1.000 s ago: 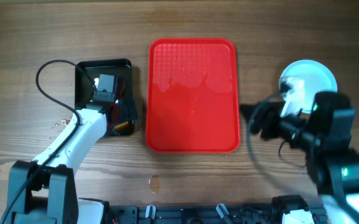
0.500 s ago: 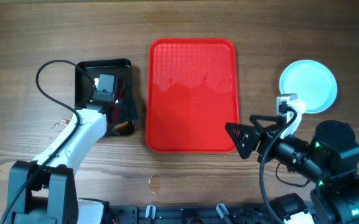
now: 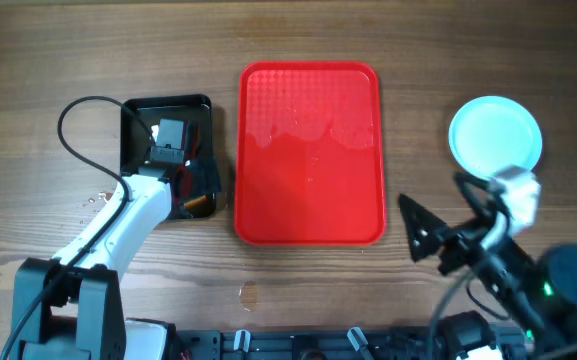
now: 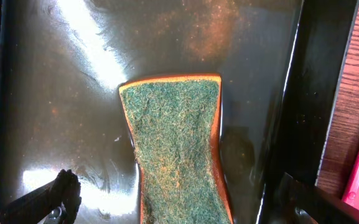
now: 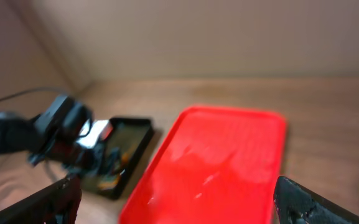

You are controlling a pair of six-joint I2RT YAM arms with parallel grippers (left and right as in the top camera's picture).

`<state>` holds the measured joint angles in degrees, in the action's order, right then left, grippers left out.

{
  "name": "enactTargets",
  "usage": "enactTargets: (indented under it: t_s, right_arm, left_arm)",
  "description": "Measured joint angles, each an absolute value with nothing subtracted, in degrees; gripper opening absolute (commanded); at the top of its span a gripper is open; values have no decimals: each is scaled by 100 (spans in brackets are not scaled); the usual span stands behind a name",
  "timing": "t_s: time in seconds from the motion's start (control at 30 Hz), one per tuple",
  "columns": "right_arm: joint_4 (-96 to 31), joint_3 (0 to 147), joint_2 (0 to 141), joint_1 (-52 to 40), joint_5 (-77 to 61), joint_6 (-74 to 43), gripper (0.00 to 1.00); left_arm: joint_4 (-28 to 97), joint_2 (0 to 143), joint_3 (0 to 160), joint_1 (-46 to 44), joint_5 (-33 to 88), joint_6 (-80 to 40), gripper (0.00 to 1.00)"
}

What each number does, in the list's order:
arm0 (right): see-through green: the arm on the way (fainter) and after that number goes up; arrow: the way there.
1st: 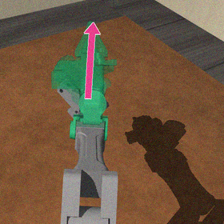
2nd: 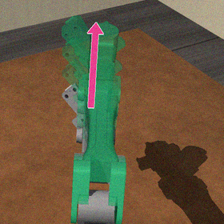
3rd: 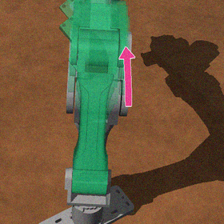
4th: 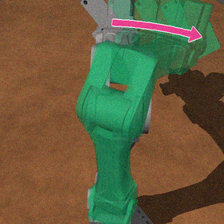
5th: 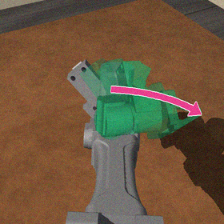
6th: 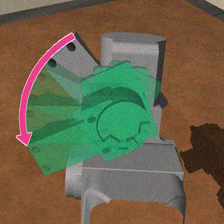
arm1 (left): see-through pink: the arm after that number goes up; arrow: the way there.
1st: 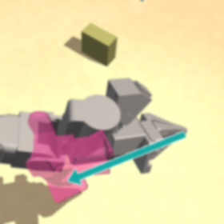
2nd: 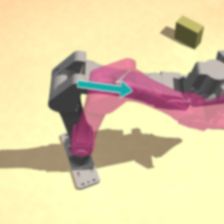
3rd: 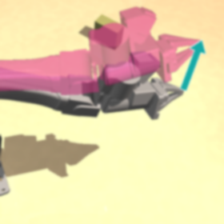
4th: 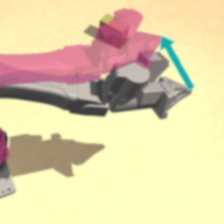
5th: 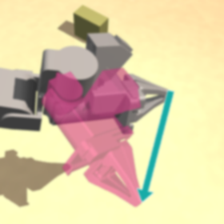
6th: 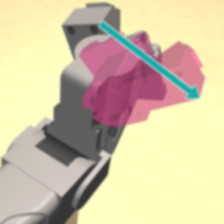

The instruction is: Clean dirty plates on tray and stack at the side

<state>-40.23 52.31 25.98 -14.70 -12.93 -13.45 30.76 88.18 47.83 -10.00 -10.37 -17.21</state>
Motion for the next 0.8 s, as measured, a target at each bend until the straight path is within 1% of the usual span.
enactTargets:
  t_s: [0.1,0.2,0.37,0.53,0.67,0.8]
  right_arm:
    - [-3883,4947,2073,-1282,-864,-1286,100]
    - [-3365,4418,1678,-1116,-508,-1229,100]
    - [-2191,2825,939,-829,-220,-1170,100]
    - [-1028,1511,285,-803,-139,-1354,100]
    - [-272,873,123,-801,-121,-1435,100]
    - [-30,482,115,-803,-119,-1492,100]
  left_arm:
    - [3074,8818,4783,-1000,-1037,-1721,100]
    - [3076,8818,4783,-1000,-1039,-1721,100]
    - [3074,8818,4783,-1000,-1037,-1721,100]
    - [3076,8818,4783,-1000,-1037,-1721,100]
    - [3076,8818,4783,-1000,-1037,-1721,100]
    - [3079,8818,4783,-1000,-1037,-1721,100]
